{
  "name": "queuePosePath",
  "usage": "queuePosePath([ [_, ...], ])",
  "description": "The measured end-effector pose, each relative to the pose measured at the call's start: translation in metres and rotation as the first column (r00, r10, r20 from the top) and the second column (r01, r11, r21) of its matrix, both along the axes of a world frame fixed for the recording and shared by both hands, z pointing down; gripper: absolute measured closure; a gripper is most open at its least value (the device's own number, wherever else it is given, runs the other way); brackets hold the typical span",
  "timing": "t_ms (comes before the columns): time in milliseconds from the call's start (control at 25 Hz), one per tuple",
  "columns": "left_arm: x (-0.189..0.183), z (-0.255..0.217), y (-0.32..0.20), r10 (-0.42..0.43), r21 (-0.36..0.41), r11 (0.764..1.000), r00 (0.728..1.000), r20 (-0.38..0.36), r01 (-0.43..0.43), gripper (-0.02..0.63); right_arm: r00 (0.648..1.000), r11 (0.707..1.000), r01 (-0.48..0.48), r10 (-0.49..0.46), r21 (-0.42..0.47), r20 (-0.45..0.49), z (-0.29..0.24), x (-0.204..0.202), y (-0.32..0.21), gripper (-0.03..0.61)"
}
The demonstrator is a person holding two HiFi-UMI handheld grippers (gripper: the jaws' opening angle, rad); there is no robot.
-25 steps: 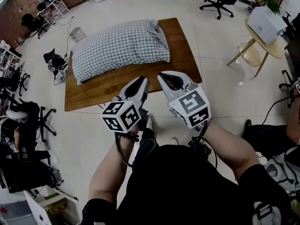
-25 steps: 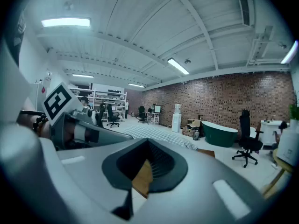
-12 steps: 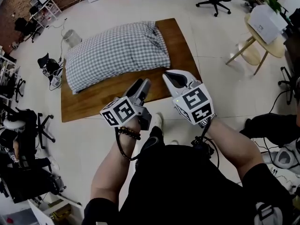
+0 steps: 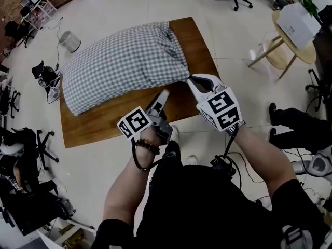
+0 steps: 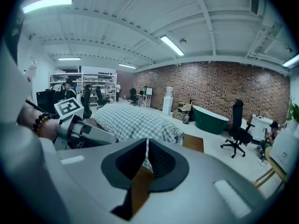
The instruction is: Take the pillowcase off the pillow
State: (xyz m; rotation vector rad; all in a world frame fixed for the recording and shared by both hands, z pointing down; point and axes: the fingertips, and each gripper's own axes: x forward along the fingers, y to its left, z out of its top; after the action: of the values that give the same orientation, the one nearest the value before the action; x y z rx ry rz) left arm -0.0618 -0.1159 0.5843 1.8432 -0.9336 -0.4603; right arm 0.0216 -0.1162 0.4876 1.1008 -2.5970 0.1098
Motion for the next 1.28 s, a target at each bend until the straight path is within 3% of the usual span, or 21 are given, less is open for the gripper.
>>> queuePosePath([
  [480,0.012,0.068,-0.124,-0.004,-0.183,0.983,0.991,-0.134,-0.021,0.336,0.998,0.986,-0.051,0.045,-0.16,-0.045,0.064,0.018,-0.152,0.515],
  [680,0.022,0.08,-0.143,0.017,-0.216,0.975,0.985,-0.169,-0.054,0.325,0.997,0.977,-0.038,0.021,-0.208,-0.08,0.1,0.022,-0.197,0.512],
  [840,0.032,0.089,-0.158,0.031,-0.23,0.971,0.984,-0.178,-0.072,0.324,0.99,0.976,0.02,-0.05,-0.218,-0.129,0.131,0.027,-0.226,0.486],
  [960,0.037,0.098,-0.165,0.04,-0.241,0.967,0.984,-0.175,-0.082,0.325,0.973,0.975,0.095,-0.134,-0.202,-0.187,0.156,0.025,-0.24,0.457],
  [1080,0.033,0.109,-0.156,-0.002,-0.376,0.925,0.989,-0.145,-0.053,0.331,0.943,0.961,0.162,-0.217,-0.223,-0.25,0.181,0.022,-0.245,0.436],
  [1120,0.031,0.109,-0.157,-0.001,-0.376,0.925,0.989,-0.147,-0.055,0.346,0.929,0.957,0.182,-0.242,-0.224,-0.281,0.188,0.022,-0.247,0.431],
  [1200,0.032,0.103,-0.168,0.038,-0.277,0.957,0.984,-0.176,-0.087,0.383,0.895,0.951,0.224,-0.288,-0.215,-0.341,0.201,0.02,-0.249,0.428],
  [1280,0.03,0.1,-0.171,0.054,-0.244,0.965,0.982,-0.182,-0.098,0.439,0.867,0.94,0.267,-0.331,-0.214,-0.373,0.211,0.015,-0.247,0.425],
])
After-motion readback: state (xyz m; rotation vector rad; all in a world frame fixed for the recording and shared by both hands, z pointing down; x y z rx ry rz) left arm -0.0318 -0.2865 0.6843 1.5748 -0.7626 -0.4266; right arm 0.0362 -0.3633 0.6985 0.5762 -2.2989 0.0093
